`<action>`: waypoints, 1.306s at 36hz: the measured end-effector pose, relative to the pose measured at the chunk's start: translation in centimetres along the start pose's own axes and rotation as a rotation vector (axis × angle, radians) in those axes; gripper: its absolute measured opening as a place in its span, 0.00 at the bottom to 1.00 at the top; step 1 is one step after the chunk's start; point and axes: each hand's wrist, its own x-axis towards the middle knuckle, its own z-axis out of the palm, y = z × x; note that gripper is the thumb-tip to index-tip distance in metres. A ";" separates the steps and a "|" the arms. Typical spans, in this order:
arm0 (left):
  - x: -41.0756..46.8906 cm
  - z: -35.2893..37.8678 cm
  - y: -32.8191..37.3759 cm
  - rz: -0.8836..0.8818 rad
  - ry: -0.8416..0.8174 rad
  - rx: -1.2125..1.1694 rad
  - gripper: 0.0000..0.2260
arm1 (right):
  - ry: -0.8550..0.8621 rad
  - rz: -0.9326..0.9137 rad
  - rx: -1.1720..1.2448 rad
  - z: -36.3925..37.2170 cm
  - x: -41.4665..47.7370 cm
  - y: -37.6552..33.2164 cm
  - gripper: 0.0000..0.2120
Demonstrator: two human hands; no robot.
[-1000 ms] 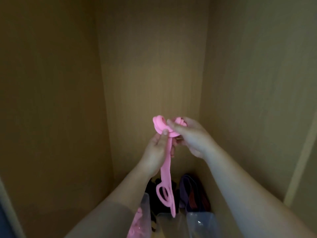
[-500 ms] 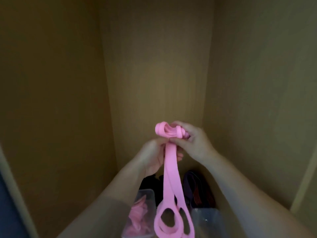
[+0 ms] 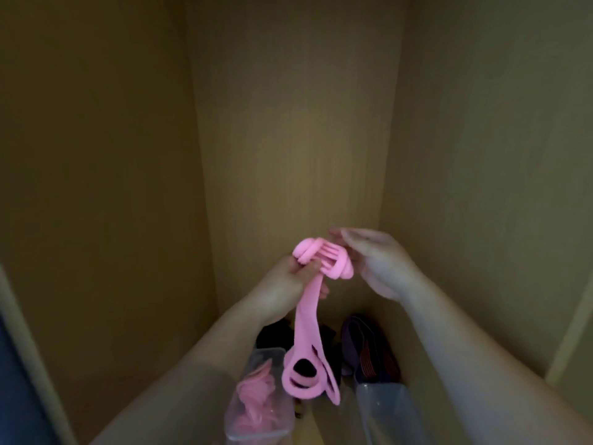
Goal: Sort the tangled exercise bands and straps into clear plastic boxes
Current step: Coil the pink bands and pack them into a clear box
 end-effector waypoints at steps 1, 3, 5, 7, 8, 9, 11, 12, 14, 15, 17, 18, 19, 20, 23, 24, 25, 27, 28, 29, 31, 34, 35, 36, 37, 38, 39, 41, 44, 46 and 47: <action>-0.1 0.1 0.2 0.008 -0.008 0.002 0.10 | -0.006 0.065 -0.033 0.1 0.1 -0.1 0.12; -0.1 0.1 0.5 0.031 -0.006 0.002 0.10 | -0.106 0.214 -0.043 0.4 0.0 -0.3 0.18; 0.0 -0.1 0.6 0.061 -0.001 0.027 0.10 | -0.205 0.306 0.015 0.5 -0.3 -0.4 0.22; -0.2 -0.4 0.5 0.070 -0.007 0.031 0.11 | -0.263 0.329 0.037 0.4 -0.5 -0.4 0.22; -0.3 -0.5 0.5 0.072 -0.009 0.021 0.11 | -0.277 0.325 0.033 0.4 -0.6 -0.4 0.22; -0.3 -0.6 0.4 0.071 -0.011 0.009 0.10 | -0.278 0.316 0.023 0.4 -0.6 -0.5 0.21; -0.3 -0.7 0.2 0.062 0.000 0.010 0.09 | -0.246 0.289 0.001 0.5 -0.6 -0.3 0.18; -0.3 -0.7 0.2 0.057 0.012 0.013 0.09 | -0.221 0.269 -0.003 0.6 -0.5 -0.3 0.18; -0.1 -0.7 -0.2 0.039 0.035 -0.003 0.11 | -0.172 0.223 -0.022 0.9 -0.3 -0.1 0.18; 0.0 -0.7 -0.5 0.020 0.054 -0.007 0.12 | -0.149 0.201 -0.041 1.1 -0.3 0.0 0.17; 0.1 -0.5 -0.4 -0.036 0.120 -0.013 0.10 | -0.095 0.156 -0.072 1.2 -0.1 0.3 0.15; 0.2 -0.4 -0.6 -0.066 0.151 -0.015 0.09 | -0.068 0.130 -0.097 1.3 -0.1 0.5 0.14; 0.3 -0.3 -0.7 -0.091 0.171 -0.015 0.08 | -0.041 0.101 -0.131 1.3 -0.1 0.6 0.15; 0.2 -0.2 -0.7 -0.105 0.184 -0.018 0.08 | -0.017 0.070 -0.162 1.4 -0.1 0.8 0.15; 0.2 -0.2 -0.8 -0.140 0.222 -0.031 0.07 | 0.030 -0.013 -0.192 1.8 -0.3 1.4 0.15; 0.5 -0.2 -1.0 -0.161 0.229 -0.024 0.08 | 0.045 -0.043 -0.196 1.9 -0.4 1.7 0.15; 0.7 -0.3 -1.1 -0.186 0.231 -0.005 0.09 | 0.065 -0.073 -0.202 2.1 -0.4 1.9 0.15; 1.2 -0.3 -1.7 -0.228 0.212 0.047 0.14 | 0.115 -0.107 -0.206 2.3 -0.4 2.5 0.18; 1.3 -0.2 -2.0 -0.233 0.200 0.064 0.16 | 0.138 -0.116 -0.212 2.4 -0.3 2.8 0.19; 1.3 -0.2 -2.3 -0.232 0.191 0.068 0.16 | 0.155 -0.132 -0.233 2.5 -0.3 3.2 0.20; 1.1 -0.3 -2.5 -0.229 0.183 0.056 0.17 | 0.187 -0.184 -0.315 2.6 -0.3 3.9 0.19; 1.3 -0.4 -2.8 -0.241 0.121 0.085 0.20 | 0.245 -0.262 -0.441 2.4 -0.4 5.0 0.18; 1.1 -0.4 -2.6 -0.257 0.092 0.108 0.20 | 0.250 -0.287 -0.475 2.5 -0.6 5.2 0.18; 1.1 -0.4 -2.6 -0.265 0.064 0.118 0.20 | 0.254 -0.312 -0.507 2.6 -0.7 5.3 0.18; 1.0 -0.4 -2.4 -0.266 0.045 0.110 0.19 | 0.254 -0.339 -0.538 2.7 -0.8 5.4 0.18; 0.8 -0.4 -2.5 -0.254 0.039 0.103 0.18 | 0.254 -0.368 -0.567 2.8 -1.0 5.4 0.19; 0.7 -0.4 -2.5 -0.246 0.037 0.095 0.17 | 0.258 -0.409 -0.600 2.9 -1.1 5.5 0.19; 0.4 -0.4 -2.8 -0.212 0.038 0.013 0.14 | 0.282 -0.526 -0.697 3.1 -1.3 5.6 0.19; -0.1 0.1 -3.3 -0.179 0.071 -0.355 0.03 | 0.298 -0.670 -0.810 3.1 -1.1 5.7 0.19; -0.4 0.4 -3.5 -0.184 0.070 -0.484 0.10 | 0.328 -0.694 -0.807 2.9 -1.0 5.7 0.19; -0.5 0.3 -3.5 -0.182 0.070 -0.458 0.11 | 0.345 -0.703 -0.800 2.7 -1.0 5.7 0.19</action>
